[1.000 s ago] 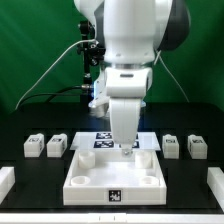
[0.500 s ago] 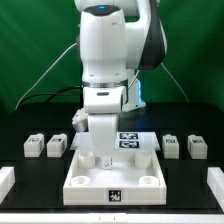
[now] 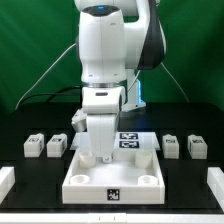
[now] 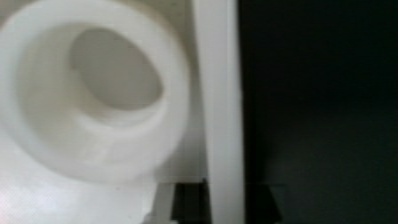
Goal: Assemble one leg
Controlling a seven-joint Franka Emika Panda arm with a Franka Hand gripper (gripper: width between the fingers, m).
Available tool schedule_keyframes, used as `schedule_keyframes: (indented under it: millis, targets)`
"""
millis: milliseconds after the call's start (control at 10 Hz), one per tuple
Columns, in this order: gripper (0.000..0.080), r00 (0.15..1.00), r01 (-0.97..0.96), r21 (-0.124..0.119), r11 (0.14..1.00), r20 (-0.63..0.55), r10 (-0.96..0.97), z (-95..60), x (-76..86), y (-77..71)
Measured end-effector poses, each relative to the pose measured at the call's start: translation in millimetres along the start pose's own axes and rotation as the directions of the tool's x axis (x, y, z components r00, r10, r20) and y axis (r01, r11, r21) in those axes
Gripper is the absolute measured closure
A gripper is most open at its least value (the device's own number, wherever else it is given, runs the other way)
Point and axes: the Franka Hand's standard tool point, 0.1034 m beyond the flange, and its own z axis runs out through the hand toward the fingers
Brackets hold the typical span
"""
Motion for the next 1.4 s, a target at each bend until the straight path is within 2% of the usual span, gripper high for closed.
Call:
schedule_keyframes:
  millis: [100,800,1100,1200,1400]
  targets:
    - [0.0742,1.000,-0.001,0.000,1.000,0.000,0.001,0.0,-0.2,0.0]
    - [0.0741,1.000,-0.002,0.000,1.000,0.000,0.002,0.0,0.6,0.3]
    - [0.0741,0.996,0.086,-0.020,0.996,-0.030,-0.087,-2.2,48.0,40.9]
    - [0.0741,0.995,0.095,-0.024,0.995,-0.035,-0.095,-1.9,54.3,50.4]
    - [0.0741,0.997,0.056,-0.038,0.998,-0.050,-0.058,0.6,78.1,64.4]
